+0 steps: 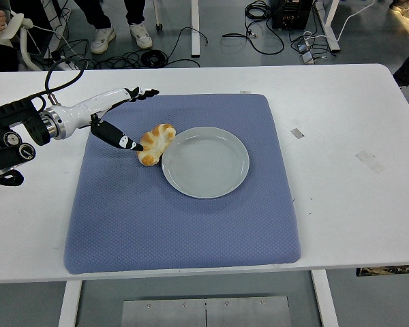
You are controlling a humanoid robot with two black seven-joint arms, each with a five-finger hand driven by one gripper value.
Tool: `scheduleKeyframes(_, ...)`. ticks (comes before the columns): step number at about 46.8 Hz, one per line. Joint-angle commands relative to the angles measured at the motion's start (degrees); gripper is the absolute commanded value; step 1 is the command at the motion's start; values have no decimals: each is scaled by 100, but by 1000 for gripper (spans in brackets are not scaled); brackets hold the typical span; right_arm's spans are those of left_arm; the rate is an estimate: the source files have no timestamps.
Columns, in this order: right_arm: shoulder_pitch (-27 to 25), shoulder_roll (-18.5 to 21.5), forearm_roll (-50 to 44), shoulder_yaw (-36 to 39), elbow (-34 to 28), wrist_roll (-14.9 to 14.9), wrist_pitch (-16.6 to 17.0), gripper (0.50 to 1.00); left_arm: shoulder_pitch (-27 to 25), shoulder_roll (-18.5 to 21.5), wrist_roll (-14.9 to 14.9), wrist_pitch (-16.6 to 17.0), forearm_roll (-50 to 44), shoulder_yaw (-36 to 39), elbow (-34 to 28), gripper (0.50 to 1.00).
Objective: Place the bread on the table
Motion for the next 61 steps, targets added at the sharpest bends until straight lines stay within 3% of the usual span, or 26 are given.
scheduleKeyframes(1, 0, 0, 0, 0, 3, 0, 1, 1000, 30, 6, 0, 0, -2, 1, 0, 965)
scheduleKeyframes(53, 0, 0, 0, 0, 3, 0, 1, 1000, 751, -205, -8, 238, -2, -359, 79, 951)
scheduleKeyframes(57, 0, 0, 0, 0, 3, 0, 1, 1000, 751, -223, -9, 238, 15, -351, 79, 918)
scheduleKeyframes(61, 0, 0, 0, 0, 3, 0, 1, 1000, 742, -223, -9, 238, 103, -333, 79, 807)
